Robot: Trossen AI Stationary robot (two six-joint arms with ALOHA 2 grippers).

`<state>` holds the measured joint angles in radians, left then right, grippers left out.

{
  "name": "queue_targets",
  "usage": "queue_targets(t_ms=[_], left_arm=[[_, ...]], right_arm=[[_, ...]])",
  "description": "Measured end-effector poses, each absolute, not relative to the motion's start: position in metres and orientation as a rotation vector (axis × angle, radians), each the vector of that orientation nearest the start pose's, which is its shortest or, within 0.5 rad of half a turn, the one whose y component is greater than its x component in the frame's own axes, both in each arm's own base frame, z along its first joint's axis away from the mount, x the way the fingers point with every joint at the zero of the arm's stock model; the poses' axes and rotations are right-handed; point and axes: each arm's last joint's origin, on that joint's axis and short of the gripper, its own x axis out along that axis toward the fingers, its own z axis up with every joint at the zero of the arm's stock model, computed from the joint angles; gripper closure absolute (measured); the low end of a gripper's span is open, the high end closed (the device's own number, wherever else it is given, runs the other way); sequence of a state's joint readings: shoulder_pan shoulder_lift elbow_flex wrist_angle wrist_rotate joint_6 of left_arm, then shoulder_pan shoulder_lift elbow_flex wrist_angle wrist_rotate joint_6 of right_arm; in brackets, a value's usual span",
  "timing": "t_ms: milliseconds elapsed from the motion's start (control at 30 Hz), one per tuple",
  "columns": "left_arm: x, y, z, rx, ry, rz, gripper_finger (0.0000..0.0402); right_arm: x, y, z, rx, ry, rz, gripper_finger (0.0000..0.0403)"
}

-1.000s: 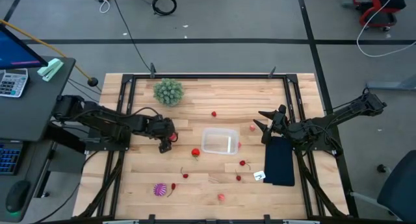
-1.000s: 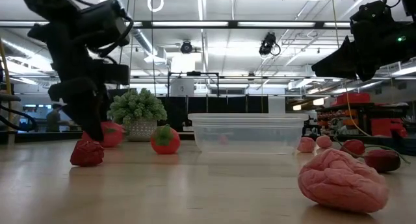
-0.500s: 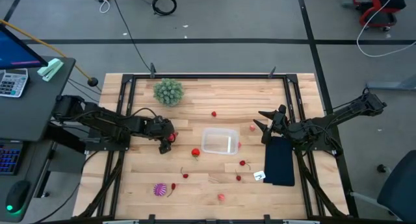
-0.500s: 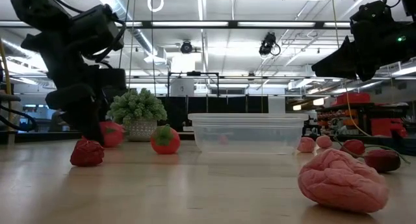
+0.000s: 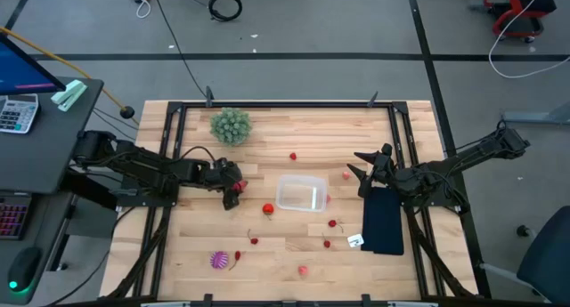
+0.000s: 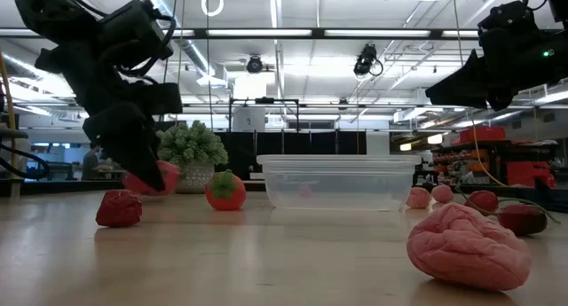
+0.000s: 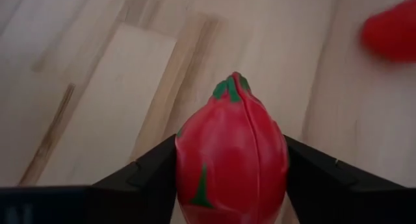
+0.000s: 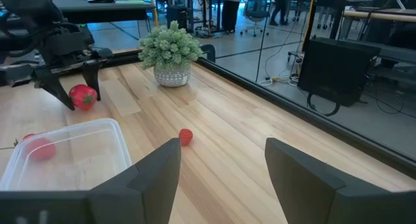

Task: Pick and placing Produce into tupperware
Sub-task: Put the red dragon fruit into the transparent bin, then put the pink peach into the transparent bin

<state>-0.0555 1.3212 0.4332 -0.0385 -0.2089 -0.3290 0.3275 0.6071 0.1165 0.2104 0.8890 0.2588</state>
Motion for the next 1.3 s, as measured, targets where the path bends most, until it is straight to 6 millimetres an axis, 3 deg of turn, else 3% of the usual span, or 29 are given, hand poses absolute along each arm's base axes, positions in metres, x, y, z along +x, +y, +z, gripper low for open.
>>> queue_targets(t_ms=[333, 467, 600, 700, 833, 1033, 1300], left_arm=[[0.241, -0.008, 0.162, -0.259, 0.460, 0.217, 0.0169], [0.247, -0.008, 0.178, -0.273, 0.284, 0.188, 0.0157], [0.257, -0.009, 0.187, -0.259, 0.221, 0.174, 0.0153], [0.276, -0.010, 0.194, -0.215, 0.210, 0.167, 0.0160], [0.309, -0.012, 0.189, -0.145, 0.248, 0.152, 0.0163], [0.350, -0.010, 0.162, -0.148, 0.391, 0.173, 0.0139], [0.372, -0.006, 0.138, -0.134, 0.541, 0.197, 0.0153]], right_arm=[[0.131, 0.021, 0.168, 0.089, 0.159, -0.583, 0.0169], [0.131, 0.021, 0.168, 0.090, 0.158, -0.583, 0.0169], [0.131, 0.021, 0.168, 0.090, 0.159, -0.583, 0.0169], [0.131, 0.021, 0.168, 0.091, 0.158, -0.583, 0.0169], [0.131, 0.021, 0.168, 0.090, 0.159, -0.583, 0.0169], [0.130, 0.021, 0.167, 0.087, 0.163, -0.583, 0.0169], [0.130, 0.020, 0.165, 0.070, 0.187, -0.585, 0.0169]])
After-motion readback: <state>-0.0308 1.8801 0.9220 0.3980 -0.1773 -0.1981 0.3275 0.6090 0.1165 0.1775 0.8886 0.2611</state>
